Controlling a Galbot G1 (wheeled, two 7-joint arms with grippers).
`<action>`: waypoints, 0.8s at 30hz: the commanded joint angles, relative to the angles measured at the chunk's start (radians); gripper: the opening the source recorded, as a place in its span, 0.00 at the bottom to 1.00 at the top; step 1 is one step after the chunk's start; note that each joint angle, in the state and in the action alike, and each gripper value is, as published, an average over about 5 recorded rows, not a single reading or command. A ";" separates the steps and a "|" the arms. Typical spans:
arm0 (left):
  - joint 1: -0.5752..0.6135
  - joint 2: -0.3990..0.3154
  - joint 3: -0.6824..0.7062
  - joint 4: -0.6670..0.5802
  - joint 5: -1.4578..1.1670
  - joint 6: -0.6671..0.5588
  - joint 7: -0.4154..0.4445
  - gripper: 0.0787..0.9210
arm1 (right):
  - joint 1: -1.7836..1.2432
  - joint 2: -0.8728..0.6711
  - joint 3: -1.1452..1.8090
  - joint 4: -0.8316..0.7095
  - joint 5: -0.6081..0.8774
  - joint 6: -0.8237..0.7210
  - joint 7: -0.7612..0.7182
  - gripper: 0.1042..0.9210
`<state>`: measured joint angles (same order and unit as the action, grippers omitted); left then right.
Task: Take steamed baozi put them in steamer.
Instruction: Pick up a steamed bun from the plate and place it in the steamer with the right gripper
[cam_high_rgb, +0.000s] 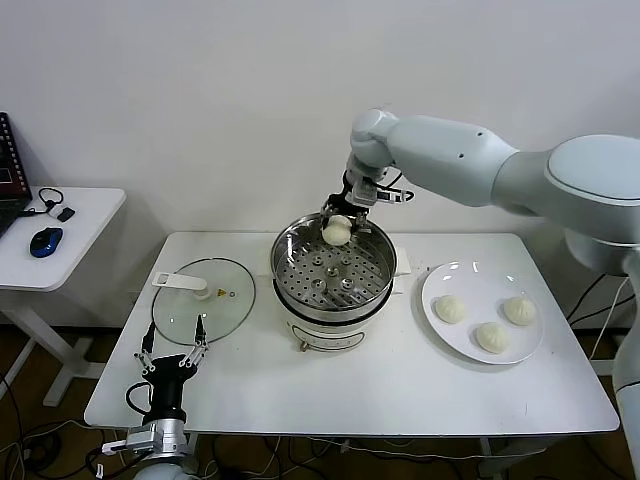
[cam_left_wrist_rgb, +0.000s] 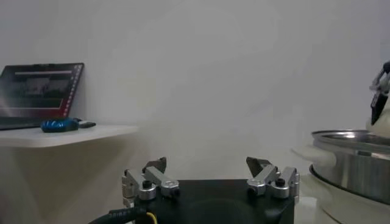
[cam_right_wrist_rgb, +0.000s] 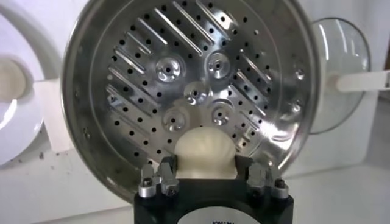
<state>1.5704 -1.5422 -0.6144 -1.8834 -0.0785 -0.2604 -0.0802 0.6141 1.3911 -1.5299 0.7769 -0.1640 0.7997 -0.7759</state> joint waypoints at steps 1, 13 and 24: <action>-0.003 0.002 -0.001 0.004 -0.006 -0.002 0.000 0.88 | -0.079 0.075 0.014 -0.141 -0.074 0.060 0.020 0.65; -0.010 0.006 -0.005 0.007 -0.012 0.000 -0.001 0.88 | -0.108 0.097 0.029 -0.201 -0.075 0.061 0.019 0.65; -0.014 0.008 -0.004 0.009 -0.014 -0.001 -0.001 0.88 | -0.129 0.118 0.049 -0.248 -0.078 0.058 0.018 0.65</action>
<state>1.5559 -1.5358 -0.6195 -1.8748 -0.0919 -0.2601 -0.0808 0.4994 1.4929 -1.4893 0.5678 -0.2343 0.8239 -0.7580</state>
